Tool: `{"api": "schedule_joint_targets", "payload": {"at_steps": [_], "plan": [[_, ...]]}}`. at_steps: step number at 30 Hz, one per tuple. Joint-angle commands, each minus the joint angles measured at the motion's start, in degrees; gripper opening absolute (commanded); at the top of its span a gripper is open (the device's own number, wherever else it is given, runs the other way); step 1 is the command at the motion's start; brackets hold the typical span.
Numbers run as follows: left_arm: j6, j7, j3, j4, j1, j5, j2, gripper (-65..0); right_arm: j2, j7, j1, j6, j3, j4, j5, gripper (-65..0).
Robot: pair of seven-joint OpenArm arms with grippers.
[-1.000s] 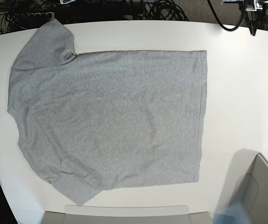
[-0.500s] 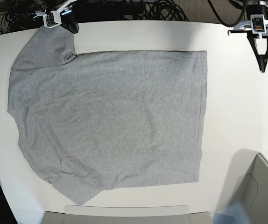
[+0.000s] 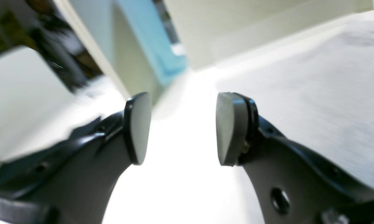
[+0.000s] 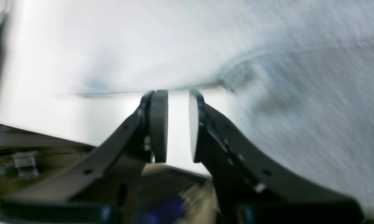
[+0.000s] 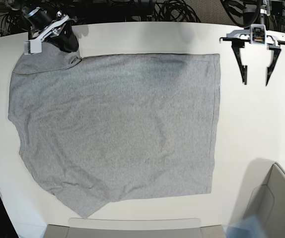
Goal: Fold the T-shirt properly
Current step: 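Move both grippers down toward the two corners of the shirt's hem edge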
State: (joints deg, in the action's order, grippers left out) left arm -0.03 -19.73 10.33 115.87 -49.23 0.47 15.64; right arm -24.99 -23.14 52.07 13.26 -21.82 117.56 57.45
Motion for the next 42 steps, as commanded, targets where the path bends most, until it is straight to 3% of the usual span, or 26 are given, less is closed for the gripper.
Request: {"api": "schedule_joint_targets", "payload": {"at_steps": [1,4,7,11,15,21,23,27,35,42], "plan": [[0.34,0.34,-0.53,1.00,-0.31,-0.07,2.16,-31.4,1.74,-1.70,-0.60,4.63,-4.07,0.90,1.05,-52.0],[0.43,2.89,-4.74,1.00,-0.13,-0.07,5.59,-31.4,9.92,-10.75,-4.91,13.86,-15.41,0.73,-0.79,-52.0],[0.43,3.33,-6.94,0.92,0.66,-0.07,7.61,-31.4,16.42,-19.81,-9.74,16.94,-25.25,0.73,-7.91,-52.0],[0.43,4.47,-8.44,0.74,1.28,-0.07,10.25,-31.4,21.52,-24.73,-13.52,20.37,-34.40,-1.91,-12.75,-52.0],[0.43,6.67,-10.99,0.74,2.24,-0.07,11.39,-31.5,21.61,-26.31,-13.26,20.90,-39.23,-11.14,-9.85,-52.0],[0.43,8.34,-13.10,0.74,3.30,-0.07,11.39,-31.5,19.67,-25.96,-11.68,20.99,-40.37,-27.05,-3.43,-52.1],[0.43,8.52,-13.10,0.74,3.39,-0.07,11.39,-31.5,19.06,-25.96,-11.77,22.48,-40.20,-28.63,-1.85,-52.1],[0.43,8.52,-13.10,0.74,3.39,-0.07,11.39,-31.5,18.88,-26.14,-11.94,25.73,-40.20,-28.28,-1.76,-52.2],[0.52,8.52,-12.92,0.65,3.47,-0.07,11.39,-31.5,18.80,-26.31,-13.09,25.64,-40.20,-25.65,-1.85,-52.2],[0.52,8.52,-13.01,0.65,4.62,-0.07,11.31,-31.5,19.06,-26.40,-18.71,25.64,-40.11,-28.46,-10.29,-52.2]]}}
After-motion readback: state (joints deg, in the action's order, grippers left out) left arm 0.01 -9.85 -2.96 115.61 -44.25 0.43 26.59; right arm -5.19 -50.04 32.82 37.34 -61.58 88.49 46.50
